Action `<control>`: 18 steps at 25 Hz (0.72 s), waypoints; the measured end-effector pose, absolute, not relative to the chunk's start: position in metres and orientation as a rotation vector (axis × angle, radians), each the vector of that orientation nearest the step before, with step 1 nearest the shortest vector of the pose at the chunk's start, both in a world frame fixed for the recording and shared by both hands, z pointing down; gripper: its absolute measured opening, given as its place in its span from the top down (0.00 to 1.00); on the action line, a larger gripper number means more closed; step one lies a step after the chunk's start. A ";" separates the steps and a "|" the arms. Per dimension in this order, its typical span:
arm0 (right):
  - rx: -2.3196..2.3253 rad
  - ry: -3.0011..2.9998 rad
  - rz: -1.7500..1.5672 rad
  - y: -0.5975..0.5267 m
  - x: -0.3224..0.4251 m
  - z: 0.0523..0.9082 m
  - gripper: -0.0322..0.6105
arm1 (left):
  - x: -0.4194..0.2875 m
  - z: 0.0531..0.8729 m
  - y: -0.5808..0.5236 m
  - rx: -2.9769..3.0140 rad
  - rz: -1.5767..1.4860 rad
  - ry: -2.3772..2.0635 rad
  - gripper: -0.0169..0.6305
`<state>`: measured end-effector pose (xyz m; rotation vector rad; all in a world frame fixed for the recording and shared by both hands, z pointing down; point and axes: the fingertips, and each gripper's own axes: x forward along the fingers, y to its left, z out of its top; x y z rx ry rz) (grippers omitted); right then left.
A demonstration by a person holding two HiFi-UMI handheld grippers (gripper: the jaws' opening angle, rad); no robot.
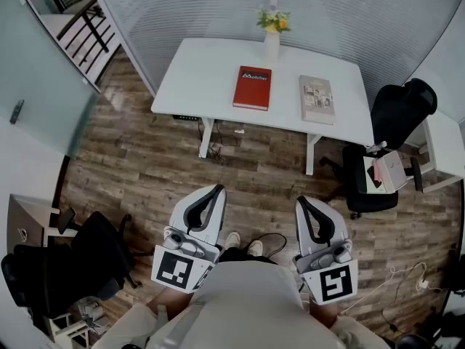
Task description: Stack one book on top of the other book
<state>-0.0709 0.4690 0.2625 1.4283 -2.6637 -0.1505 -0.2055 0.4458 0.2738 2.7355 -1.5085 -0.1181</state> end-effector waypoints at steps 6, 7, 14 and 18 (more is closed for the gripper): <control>1.436 -2.657 -0.150 0.463 -0.085 0.266 0.94 | -0.217 0.274 0.440 2.747 -0.137 -1.493 0.97; 1.442 -2.654 -0.147 0.462 -0.088 0.266 0.94 | -0.220 0.275 0.439 2.746 -0.135 -1.488 0.97; 1.453 -2.652 -0.217 0.453 -0.114 0.268 0.94 | -0.250 0.281 0.430 2.750 -0.131 -1.466 0.97; 1.458 -2.649 -0.203 0.450 -0.131 0.273 0.94 | -0.266 0.287 0.424 2.760 -0.120 -1.441 0.97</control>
